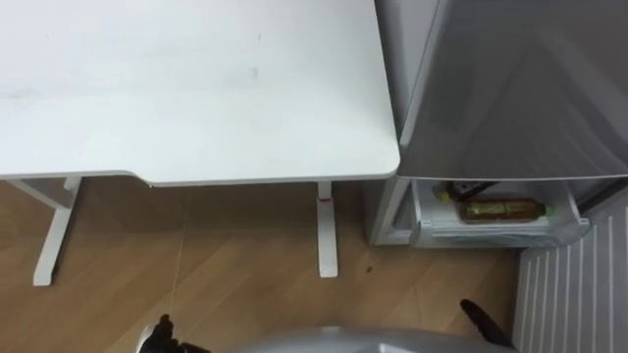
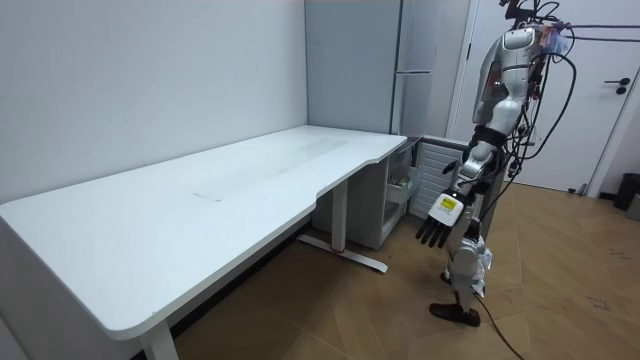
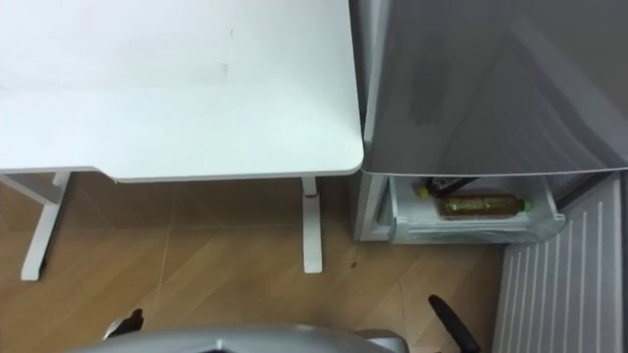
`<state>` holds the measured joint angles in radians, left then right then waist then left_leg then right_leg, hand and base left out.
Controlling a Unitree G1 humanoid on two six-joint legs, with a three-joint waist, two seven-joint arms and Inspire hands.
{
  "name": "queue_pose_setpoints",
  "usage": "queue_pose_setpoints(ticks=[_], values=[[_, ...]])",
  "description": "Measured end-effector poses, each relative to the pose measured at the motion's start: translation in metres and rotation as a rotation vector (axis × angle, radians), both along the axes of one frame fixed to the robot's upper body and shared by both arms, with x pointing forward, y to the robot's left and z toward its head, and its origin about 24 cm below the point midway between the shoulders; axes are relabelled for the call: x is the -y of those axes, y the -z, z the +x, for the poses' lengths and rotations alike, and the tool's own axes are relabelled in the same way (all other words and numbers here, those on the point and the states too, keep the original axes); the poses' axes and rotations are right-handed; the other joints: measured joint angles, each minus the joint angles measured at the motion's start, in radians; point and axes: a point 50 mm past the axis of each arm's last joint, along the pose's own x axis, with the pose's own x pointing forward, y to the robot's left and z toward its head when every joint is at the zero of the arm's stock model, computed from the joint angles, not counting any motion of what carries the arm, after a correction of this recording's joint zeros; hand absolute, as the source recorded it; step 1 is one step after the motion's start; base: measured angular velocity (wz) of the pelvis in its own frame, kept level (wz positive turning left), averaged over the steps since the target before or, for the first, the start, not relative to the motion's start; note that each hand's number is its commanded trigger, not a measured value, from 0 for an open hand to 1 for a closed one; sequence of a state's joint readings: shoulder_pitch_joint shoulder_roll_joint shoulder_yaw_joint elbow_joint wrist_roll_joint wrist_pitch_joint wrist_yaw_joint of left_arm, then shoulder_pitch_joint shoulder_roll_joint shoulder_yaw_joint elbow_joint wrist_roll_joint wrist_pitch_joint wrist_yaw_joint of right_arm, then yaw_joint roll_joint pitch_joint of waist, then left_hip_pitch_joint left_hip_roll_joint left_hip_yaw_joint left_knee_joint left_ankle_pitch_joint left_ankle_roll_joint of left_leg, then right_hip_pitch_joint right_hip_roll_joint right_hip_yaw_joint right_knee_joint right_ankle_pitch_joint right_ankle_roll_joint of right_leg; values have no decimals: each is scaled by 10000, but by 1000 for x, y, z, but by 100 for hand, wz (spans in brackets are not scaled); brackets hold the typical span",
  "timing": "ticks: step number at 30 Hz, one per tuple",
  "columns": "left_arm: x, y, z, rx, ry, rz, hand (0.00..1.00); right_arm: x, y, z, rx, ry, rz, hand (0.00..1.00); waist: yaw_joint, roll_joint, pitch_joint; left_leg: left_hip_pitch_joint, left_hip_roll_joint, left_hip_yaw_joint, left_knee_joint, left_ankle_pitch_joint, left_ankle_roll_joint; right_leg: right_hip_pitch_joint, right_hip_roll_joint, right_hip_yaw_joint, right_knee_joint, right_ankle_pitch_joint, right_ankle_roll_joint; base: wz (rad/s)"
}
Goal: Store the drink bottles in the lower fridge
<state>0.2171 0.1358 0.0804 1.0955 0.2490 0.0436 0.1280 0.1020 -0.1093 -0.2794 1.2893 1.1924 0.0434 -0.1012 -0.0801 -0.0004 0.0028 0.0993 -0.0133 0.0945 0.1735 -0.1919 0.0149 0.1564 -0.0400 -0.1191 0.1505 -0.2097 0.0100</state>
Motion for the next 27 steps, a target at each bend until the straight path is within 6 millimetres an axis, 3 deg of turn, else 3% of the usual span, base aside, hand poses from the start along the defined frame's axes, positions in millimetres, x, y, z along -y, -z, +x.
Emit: queue_pose_setpoints(ticks=[5,8,9,11,16,19,22,24,27], values=[[-3,1,-15,-509,-409,58,0,3,-1,-1,186,1259,80,0,-27,30,-5,-157,1,-153,257,-114,5,-2,-23,-209,15,-76,-8,9],[-3,1,-16,-632,-369,59,0,7,-2,7,518,1420,24,0,-25,132,-34,-446,2,-171,377,-121,11,-218,-27,-228,48,-74,-9,9],[-4,1,-15,-609,-356,68,0,9,-3,12,681,1456,1,0,-37,212,-73,-636,5,-196,544,-138,22,-336,-32,-291,124,-69,-12,12],[-3,1,-10,-515,-283,29,0,13,-5,19,1022,1561,-54,0,-4,297,-72,-904,10,-258,790,-191,37,-565,-45,-375,305,-70,-12,11],[-6,-1,17,131,-34,27,0,18,-8,38,1954,2260,-7,0,42,462,1,-1813,1,-431,1310,-204,61,-1417,-99,-499,810,-146,-18,9],[-5,-3,36,549,299,50,0,19,-12,61,2552,2473,39,0,124,540,14,-2681,32,-432,1700,-190,85,-2378,-119,-487,1289,-218,-35,-3],[-3,-6,62,988,602,-43,0,22,-22,100,3344,2494,14,0,274,612,133,-3705,27,-386,2104,-126,175,-3646,-214,-363,2089,-237,-68,-15],[-4,-10,80,1397,637,-48,0,26,-35,134,4079,2333,-16,0,642,557,202,-4657,69,-66,2566,-98,205,-4851,-255,-60,2806,-249,-80,-36],[-8,-13,92,1629,229,-46,0,34,-52,165,4864,2282,-149,0,992,545,257,-5811,96,5,3163,-134,276,-6114,-278,95,3545,-256,-88,-18]])
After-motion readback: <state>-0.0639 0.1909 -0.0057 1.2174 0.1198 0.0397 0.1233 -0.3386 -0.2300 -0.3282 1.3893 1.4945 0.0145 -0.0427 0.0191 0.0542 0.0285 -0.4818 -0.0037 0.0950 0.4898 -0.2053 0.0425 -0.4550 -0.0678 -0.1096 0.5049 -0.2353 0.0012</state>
